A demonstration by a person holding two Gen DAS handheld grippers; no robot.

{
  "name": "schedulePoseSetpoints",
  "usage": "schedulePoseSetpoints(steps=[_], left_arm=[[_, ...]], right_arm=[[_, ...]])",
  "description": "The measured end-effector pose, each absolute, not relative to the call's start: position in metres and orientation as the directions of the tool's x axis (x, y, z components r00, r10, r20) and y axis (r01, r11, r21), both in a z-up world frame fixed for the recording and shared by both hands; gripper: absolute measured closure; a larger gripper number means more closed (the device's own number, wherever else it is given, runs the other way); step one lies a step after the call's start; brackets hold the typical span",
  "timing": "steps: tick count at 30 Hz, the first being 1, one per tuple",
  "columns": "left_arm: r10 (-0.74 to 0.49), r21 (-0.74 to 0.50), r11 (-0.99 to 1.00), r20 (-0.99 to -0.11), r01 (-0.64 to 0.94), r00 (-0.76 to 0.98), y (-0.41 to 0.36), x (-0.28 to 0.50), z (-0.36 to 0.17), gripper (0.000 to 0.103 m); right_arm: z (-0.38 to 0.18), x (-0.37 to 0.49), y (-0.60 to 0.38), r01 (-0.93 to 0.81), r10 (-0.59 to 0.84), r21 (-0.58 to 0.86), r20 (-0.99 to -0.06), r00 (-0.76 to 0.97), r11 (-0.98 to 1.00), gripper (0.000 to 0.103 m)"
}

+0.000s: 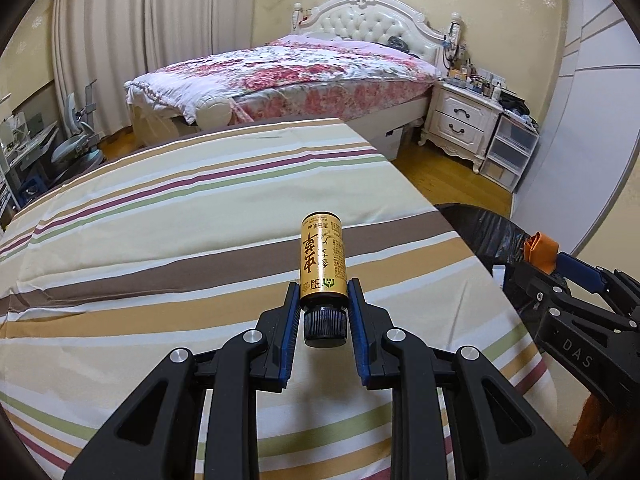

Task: Collect trash
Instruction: 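Carry the gold can and orange cap over the trash bin, then open both grippers to drop the gold can and orange cap into the bin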

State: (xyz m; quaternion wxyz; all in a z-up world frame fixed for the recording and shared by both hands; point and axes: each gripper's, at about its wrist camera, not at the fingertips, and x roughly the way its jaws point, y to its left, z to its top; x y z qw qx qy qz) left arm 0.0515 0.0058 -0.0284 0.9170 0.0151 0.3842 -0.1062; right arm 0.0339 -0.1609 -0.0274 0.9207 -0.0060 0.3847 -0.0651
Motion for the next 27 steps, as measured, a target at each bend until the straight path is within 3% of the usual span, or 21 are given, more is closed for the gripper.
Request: schedulePoseSetpoints(steps=[27], left_arm=[[-0.280, 0.026, 0.911, -0.694, 0.411, 0.663, -0.126, 0.108, -0.032, 0.078]], right_arm=[[-0.047, 0.063, -0.249, 0.373, -0.299, -0.045, -0.692, 0.658, 0.927, 0.047]])
